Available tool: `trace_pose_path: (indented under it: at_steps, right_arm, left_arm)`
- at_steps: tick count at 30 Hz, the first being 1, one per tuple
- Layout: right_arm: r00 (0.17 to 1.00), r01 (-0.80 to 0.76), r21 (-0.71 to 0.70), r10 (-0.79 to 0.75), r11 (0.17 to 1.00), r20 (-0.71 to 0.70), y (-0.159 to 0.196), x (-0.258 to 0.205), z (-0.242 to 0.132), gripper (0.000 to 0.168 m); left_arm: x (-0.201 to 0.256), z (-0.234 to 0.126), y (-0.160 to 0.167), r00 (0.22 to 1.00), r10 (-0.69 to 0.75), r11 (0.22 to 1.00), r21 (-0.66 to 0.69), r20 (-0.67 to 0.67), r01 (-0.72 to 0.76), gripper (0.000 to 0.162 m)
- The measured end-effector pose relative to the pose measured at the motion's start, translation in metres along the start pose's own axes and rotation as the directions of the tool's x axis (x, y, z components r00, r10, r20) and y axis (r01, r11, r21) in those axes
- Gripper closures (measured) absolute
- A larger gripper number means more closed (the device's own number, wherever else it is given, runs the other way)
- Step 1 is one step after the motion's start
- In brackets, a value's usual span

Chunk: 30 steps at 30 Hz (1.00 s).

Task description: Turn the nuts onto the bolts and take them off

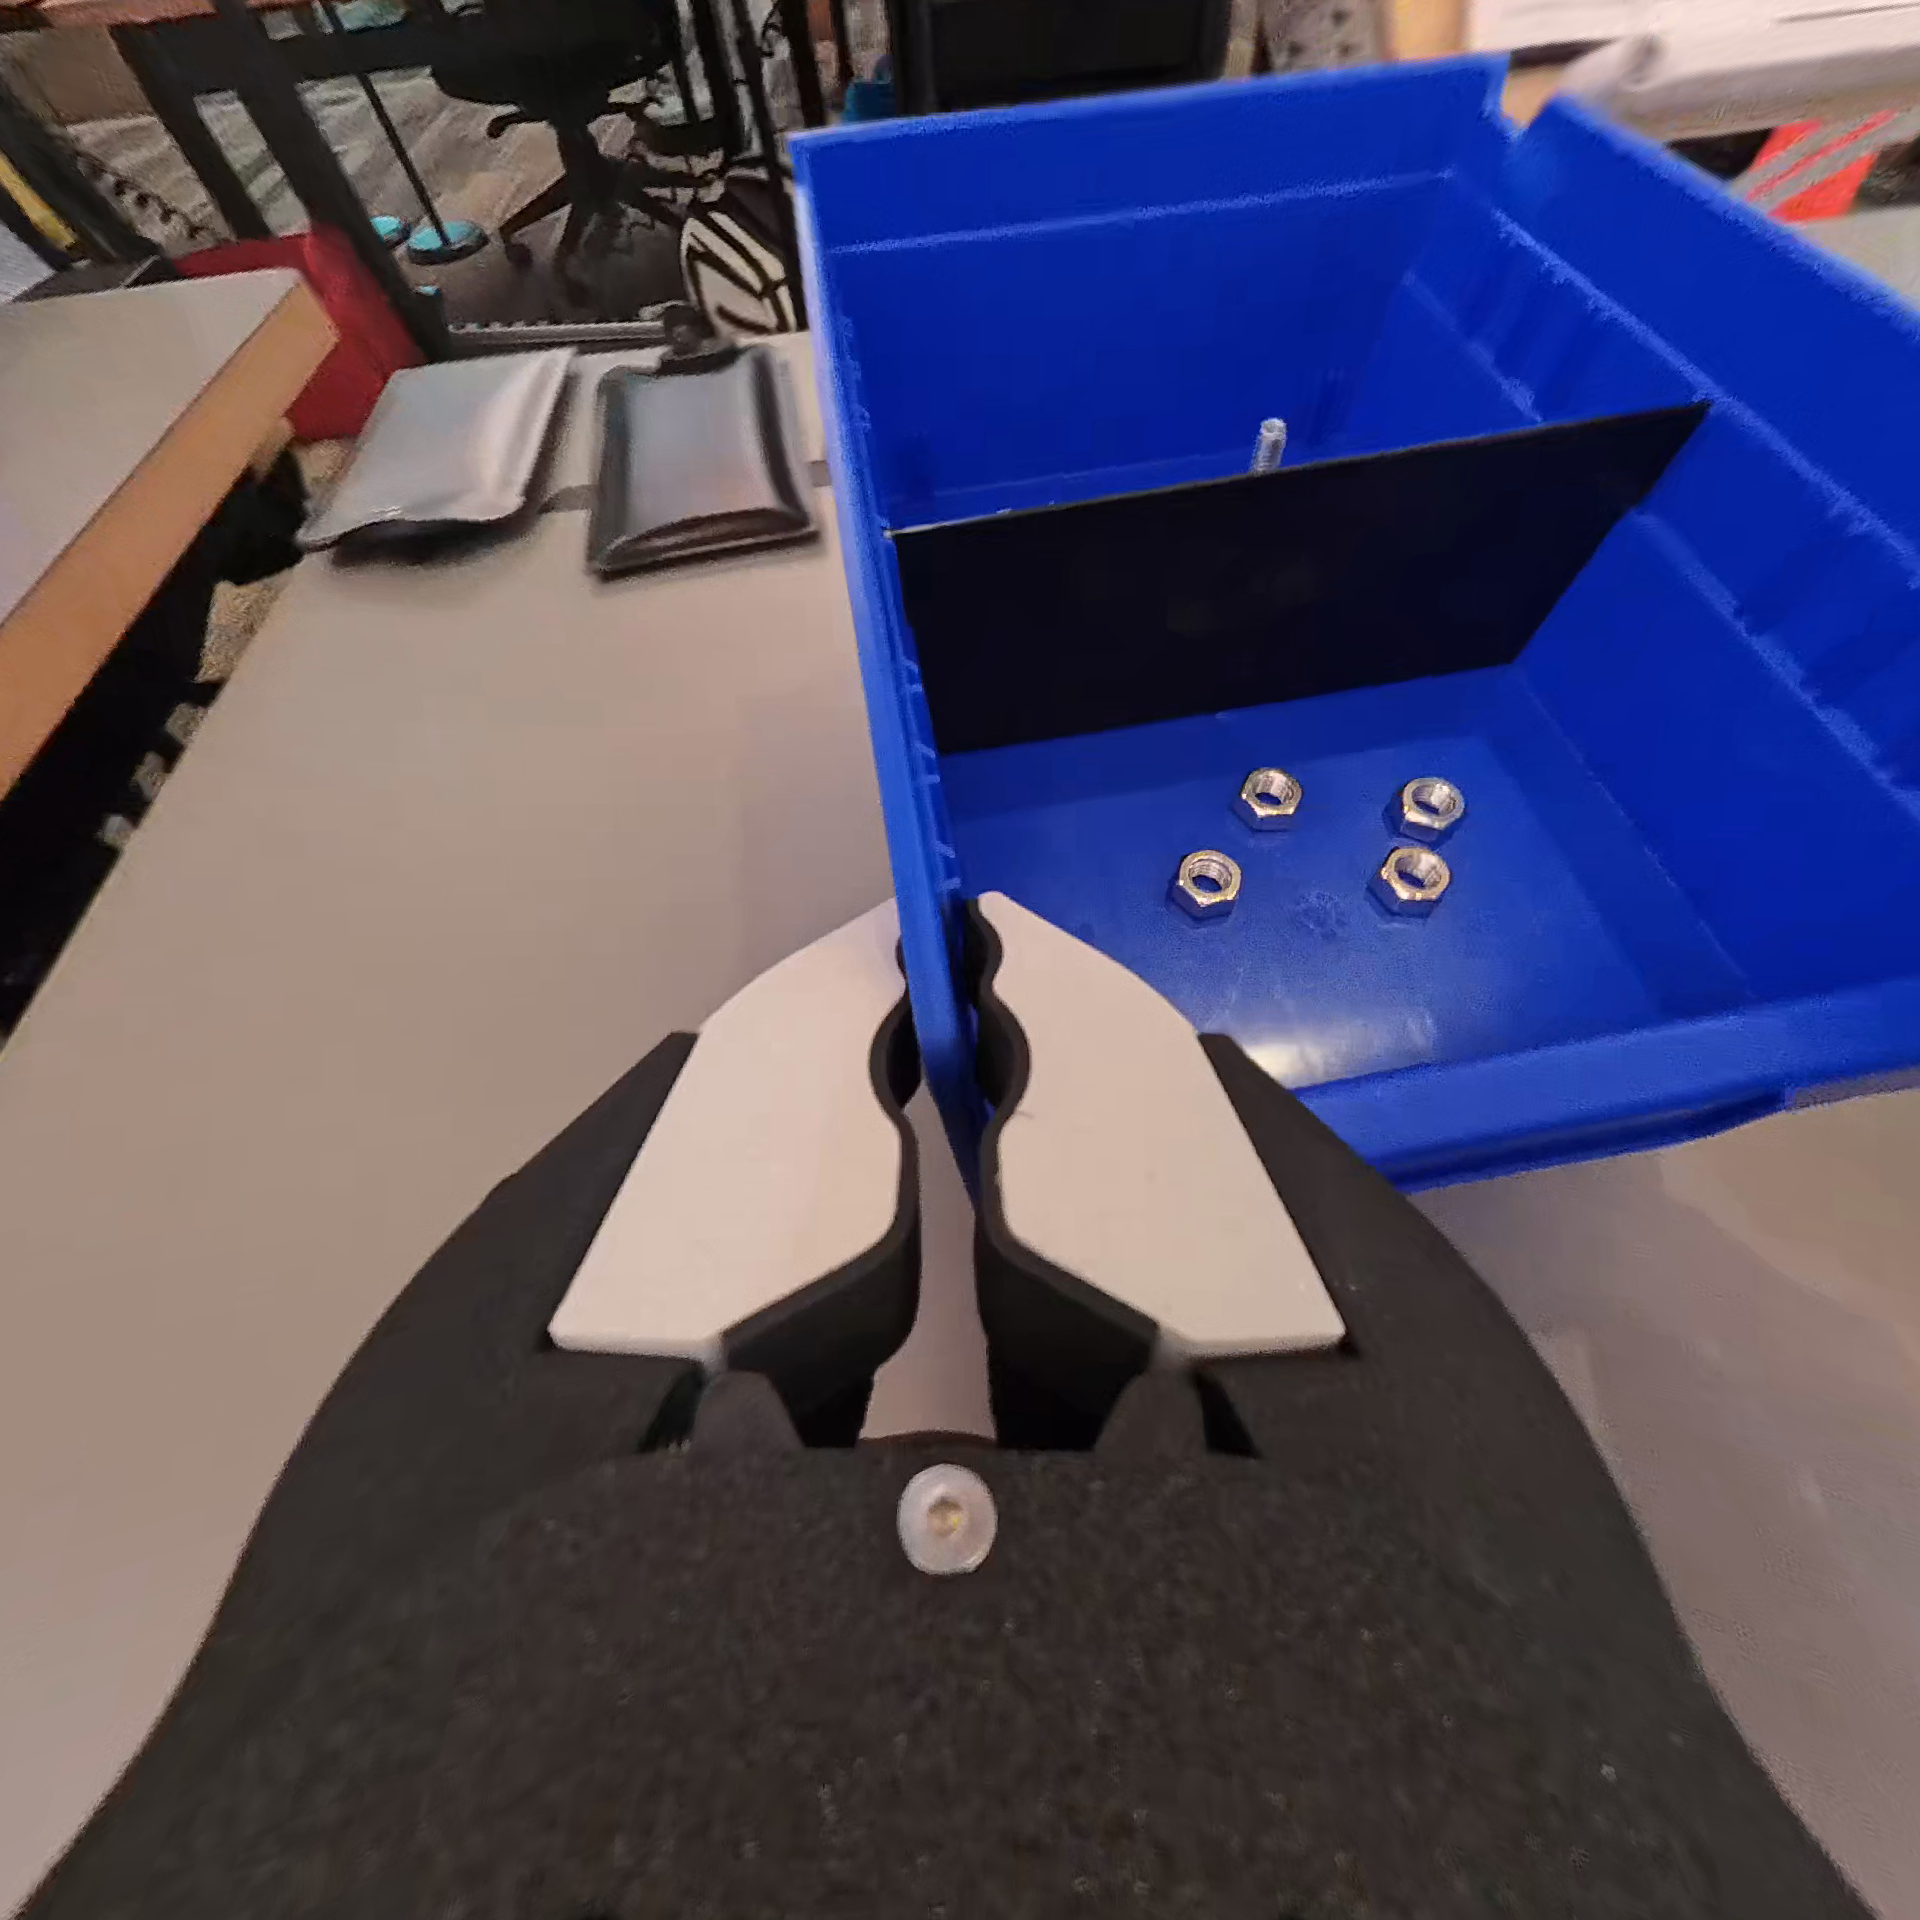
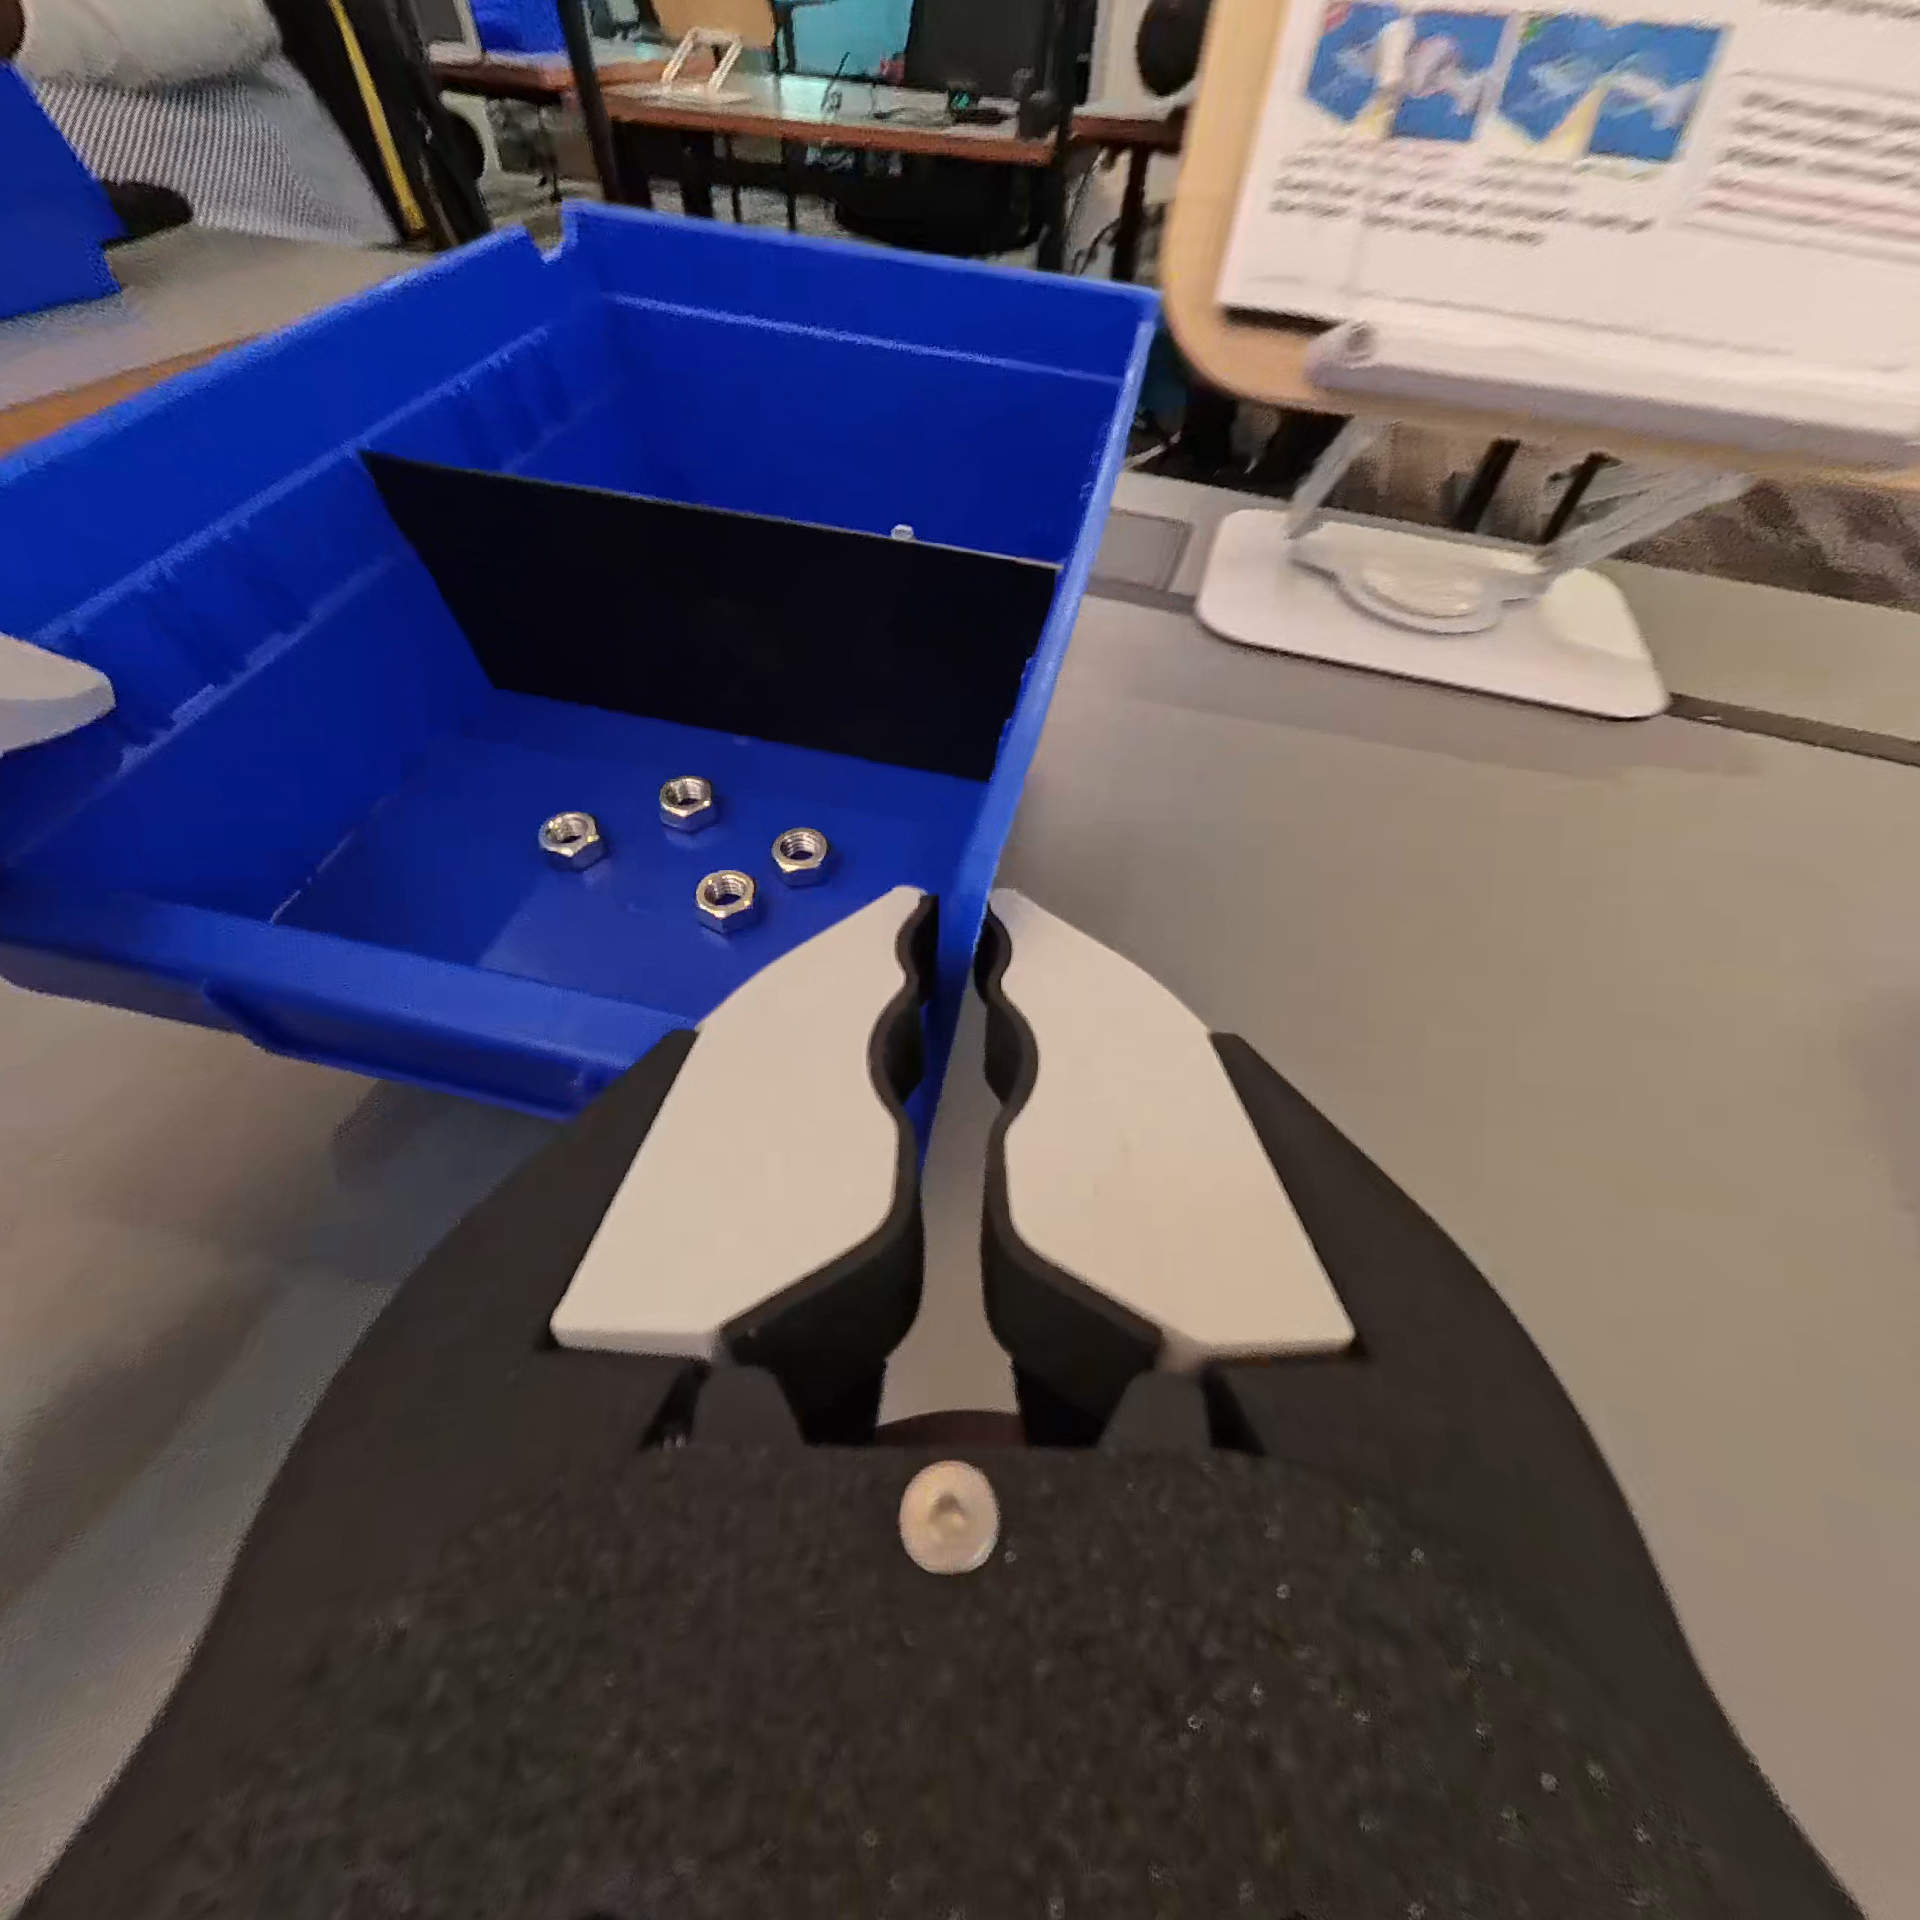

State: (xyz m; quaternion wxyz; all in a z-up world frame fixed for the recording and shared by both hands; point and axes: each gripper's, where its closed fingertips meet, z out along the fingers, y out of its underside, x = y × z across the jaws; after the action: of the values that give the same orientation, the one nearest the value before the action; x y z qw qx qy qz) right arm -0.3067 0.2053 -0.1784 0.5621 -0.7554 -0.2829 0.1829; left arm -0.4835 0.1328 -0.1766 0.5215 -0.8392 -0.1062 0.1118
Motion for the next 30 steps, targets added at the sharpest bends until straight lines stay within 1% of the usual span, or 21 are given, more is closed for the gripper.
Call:
trace_pose_path:
  at_steps: [4,6,7,9,10,12,13,15,16,17,18,19,20,21,22,23,25,26,27,29,30]
  right_arm:
    - [0.998,0.063,-0.072,-0.061,0.995,0.023,0.017,-0.032,0.025,0.160]
    - [0.998,0.051,-0.098,-0.047,0.994,0.046,0.027,-0.042,0.031,0.160]
    - [0.997,0.049,-0.088,-0.043,0.995,0.060,0.028,-0.046,0.032,0.160]
    - [0.997,0.047,-0.075,-0.043,0.996,0.058,0.027,-0.049,0.032,0.159]
    - [0.998,0.022,-0.082,-0.017,0.996,0.065,0.027,-0.049,0.032,0.159]
    - [0.993,-0.046,-0.103,0.057,0.994,0.108,0.027,-0.052,0.032,0.158]
    - [0.989,-0.055,-0.113,0.070,0.992,0.129,0.027,-0.053,0.033,0.157]
    - [0.983,-0.009,-0.149,0.036,0.989,0.177,0.025,-0.054,0.029,0.156]
    - [0.976,0.013,-0.139,0.017,0.990,0.217,0.018,-0.052,0.022,0.154]
    - [0.968,0.038,-0.093,-0.014,0.995,0.249,0.005,-0.046,0.010,0.152]
    - [0.960,0.055,-0.032,-0.044,0.998,0.276,-0.013,-0.037,-0.006,0.152]
    - [0.946,0.060,0.026,-0.065,0.998,0.318,-0.031,-0.027,-0.025,0.148]
    - [0.927,0.060,0.073,-0.083,0.996,0.365,-0.047,-0.015,-0.047,0.139]
    - [0.913,0.064,0.106,-0.101,0.992,0.394,-0.062,0.003,-0.069,0.134]
    - [0.906,0.063,0.133,-0.112,0.989,0.407,-0.074,0.025,-0.089,0.134]
    - [0.906,0.062,0.148,-0.118,0.987,0.407,-0.083,0.050,-0.107,0.133]
    - [0.916,0.058,0.150,-0.112,0.987,0.385,-0.092,0.111,-0.137,0.122]
    - [0.928,0.052,0.143,-0.101,0.988,0.359,-0.092,0.144,-0.149,0.118]
    - [0.949,0.039,0.141,-0.081,0.989,0.304,-0.090,0.182,-0.160,0.115]
    - [0.986,0.006,0.153,-0.031,0.988,0.166,-0.076,0.259,-0.180,0.113]
    - [0.996,-0.014,0.171,-0.001,0.985,0.090,-0.065,0.296,-0.189,0.113]
  left_arm:
    - [-0.035,0.014,0.007,0.998,-0.054,0.998,-0.020,0.023,0.055,0.160]
    - [-0.044,0.025,0.018,0.998,-0.063,0.997,-0.050,0.021,0.064,0.160]
    - [-0.048,0.031,0.025,0.998,-0.062,0.996,-0.062,0.025,0.063,0.159]
    - [-0.050,0.036,0.030,0.996,-0.087,0.995,-0.042,-0.001,0.087,0.158]
    - [-0.050,0.037,0.030,0.995,-0.101,0.994,-0.044,-0.019,0.100,0.158]
    - [-0.052,0.038,0.030,0.996,-0.092,0.995,-0.046,-0.011,0.091,0.158]
    - [-0.053,0.039,0.030,0.995,-0.102,0.994,-0.047,-0.006,0.101,0.158]
    - [-0.052,0.038,0.030,0.990,-0.139,0.989,-0.057,-0.004,0.138,0.157]
    - [-0.050,0.034,0.029,0.989,-0.147,0.987,-0.063,-0.015,0.145,0.149]
    - [-0.050,0.027,0.023,0.988,-0.154,0.987,-0.051,-0.010,0.154,0.133]
    - [-0.053,0.017,0.013,0.987,-0.160,0.987,-0.023,0.009,0.161,0.125]
    - [-0.055,0.003,-0.001,0.985,-0.172,0.985,0.024,0.023,0.171,0.124]
    - [-0.053,-0.012,-0.019,0.981,-0.194,0.978,0.079,0.002,0.193,0.121]
    - [-0.044,-0.028,-0.039,0.972,-0.226,0.963,0.137,-0.058,0.232,0.114]
    - [-0.033,-0.045,-0.059,0.957,-0.258,0.941,0.189,-0.130,0.279,0.109]
    - [-0.021,-0.061,-0.076,0.939,-0.285,0.918,0.227,-0.194,0.325,0.108]
    - [0.010,-0.087,-0.095,0.904,-0.314,0.885,0.255,-0.289,0.389,0.106]
    - [0.027,-0.095,-0.096,0.901,-0.303,0.886,0.256,-0.310,0.386,0.105]
    - [0.041,-0.099,-0.091,0.912,-0.286,0.896,0.255,-0.296,0.363,0.105]
    - [0.067,-0.098,-0.073,0.941,-0.246,0.917,0.260,-0.232,0.304,0.107]
    - [0.081,-0.095,-0.062,0.950,-0.225,0.923,0.264,-0.217,0.279,0.113]
